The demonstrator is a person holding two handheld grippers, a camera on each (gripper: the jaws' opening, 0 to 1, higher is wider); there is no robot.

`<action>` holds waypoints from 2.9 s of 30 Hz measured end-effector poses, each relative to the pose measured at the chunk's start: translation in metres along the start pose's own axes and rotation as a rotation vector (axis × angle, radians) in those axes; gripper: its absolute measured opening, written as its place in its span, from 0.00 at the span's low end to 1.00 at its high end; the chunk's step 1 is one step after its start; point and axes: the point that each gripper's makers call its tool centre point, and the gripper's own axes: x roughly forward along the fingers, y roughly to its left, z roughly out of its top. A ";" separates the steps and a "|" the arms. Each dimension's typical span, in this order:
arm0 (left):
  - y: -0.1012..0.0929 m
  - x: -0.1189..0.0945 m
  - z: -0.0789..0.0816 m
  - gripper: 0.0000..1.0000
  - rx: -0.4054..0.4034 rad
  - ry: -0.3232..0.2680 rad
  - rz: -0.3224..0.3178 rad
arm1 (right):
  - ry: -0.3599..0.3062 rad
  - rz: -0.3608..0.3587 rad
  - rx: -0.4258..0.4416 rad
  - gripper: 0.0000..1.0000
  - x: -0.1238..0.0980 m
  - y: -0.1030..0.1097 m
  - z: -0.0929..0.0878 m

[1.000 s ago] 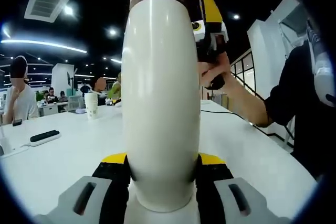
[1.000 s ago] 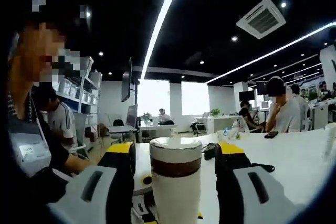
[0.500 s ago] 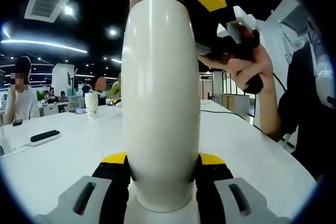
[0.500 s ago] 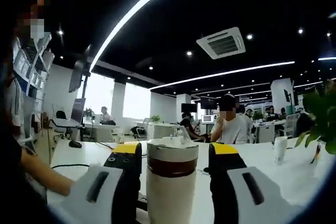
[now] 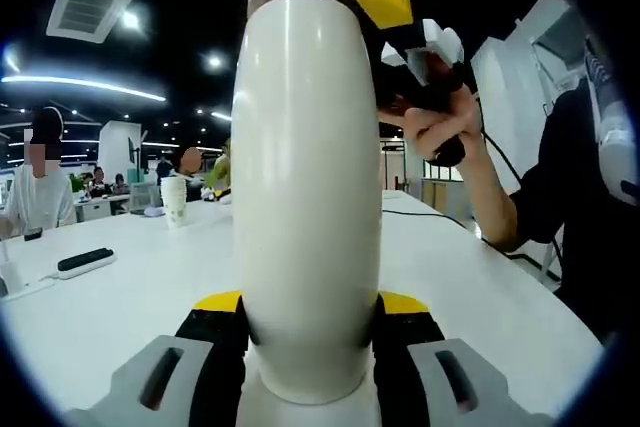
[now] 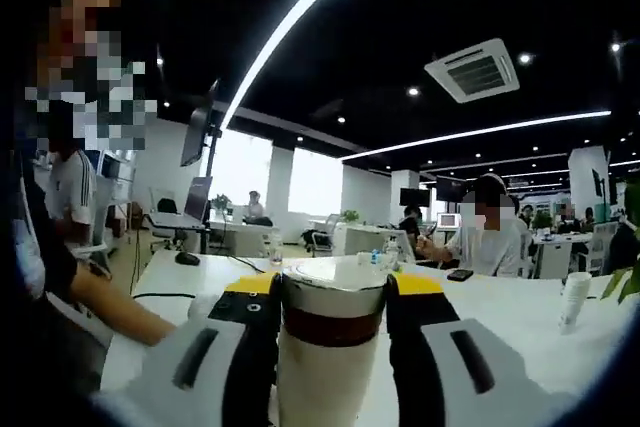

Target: Grasp the water cup twist off the cup lid place the cup lid on the table

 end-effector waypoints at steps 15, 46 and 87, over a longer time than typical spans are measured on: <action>-0.003 0.000 0.000 0.50 -0.001 -0.001 -0.002 | 0.002 0.400 0.032 0.44 0.004 0.003 -0.003; -0.001 -0.001 0.000 0.50 0.001 0.000 0.001 | -0.027 -0.390 -0.057 0.50 -0.010 -0.009 0.016; -0.002 0.001 0.000 0.50 0.000 -0.002 -0.004 | -0.085 0.067 0.105 0.61 -0.007 0.010 0.017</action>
